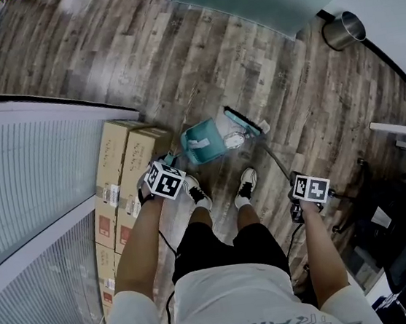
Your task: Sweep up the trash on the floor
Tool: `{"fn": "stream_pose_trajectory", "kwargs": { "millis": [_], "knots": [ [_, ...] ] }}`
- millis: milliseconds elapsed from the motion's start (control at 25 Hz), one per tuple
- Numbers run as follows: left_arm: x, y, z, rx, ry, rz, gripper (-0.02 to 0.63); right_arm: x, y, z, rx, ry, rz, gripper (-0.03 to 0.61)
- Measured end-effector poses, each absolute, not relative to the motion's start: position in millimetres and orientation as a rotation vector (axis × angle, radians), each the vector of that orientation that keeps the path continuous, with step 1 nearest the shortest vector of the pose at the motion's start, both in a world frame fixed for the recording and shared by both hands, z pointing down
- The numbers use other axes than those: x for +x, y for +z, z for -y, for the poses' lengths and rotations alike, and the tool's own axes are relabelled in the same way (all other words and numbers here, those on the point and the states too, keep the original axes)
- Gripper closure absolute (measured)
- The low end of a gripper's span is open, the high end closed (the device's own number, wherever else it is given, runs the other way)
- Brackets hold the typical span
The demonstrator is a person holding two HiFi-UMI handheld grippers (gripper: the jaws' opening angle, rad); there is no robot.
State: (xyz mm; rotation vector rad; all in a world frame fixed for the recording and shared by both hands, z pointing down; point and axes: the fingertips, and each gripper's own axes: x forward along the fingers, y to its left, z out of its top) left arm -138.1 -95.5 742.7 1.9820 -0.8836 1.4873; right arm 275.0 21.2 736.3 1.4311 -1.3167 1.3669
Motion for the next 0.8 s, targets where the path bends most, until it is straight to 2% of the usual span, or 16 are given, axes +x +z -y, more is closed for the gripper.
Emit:
{"fn": "stream_pose_trajectory", "kwargs": {
  "millis": [200,360,400,440,480,680,800],
  "knots": [
    [-138.2,741.1,93.8,1.986,1.486,0.887,0.528,278.3,738.1,-14.7,1.398,1.271,1.298,0.528],
    [-137.8,741.2,93.7,1.988,1.485,0.888,0.528,280.9,742.8,-8.2,1.386,1.239,1.279,0.475],
    [-137.8,741.1,94.1,1.987,1.485,0.887,0.528,278.4,744.6,-6.0,1.370,1.256,1.294,0.453],
    [-138.1,741.0,94.4,1.987,1.484,0.886,0.528,274.0,745.7,-3.9,1.348,1.278,1.316,0.400],
    [-138.4,741.1,94.8,1.988,1.483,0.885,0.528,269.3,746.2,-1.7,1.322,1.292,1.335,0.385],
    [-139.7,741.9,97.1,1.990,1.483,0.886,0.528,260.5,759.6,-11.6,1.108,1.246,1.251,0.383],
    [-139.3,742.1,97.7,1.990,1.481,0.883,0.528,259.4,767.6,-20.0,1.040,1.265,1.193,0.435]
  ]
}}
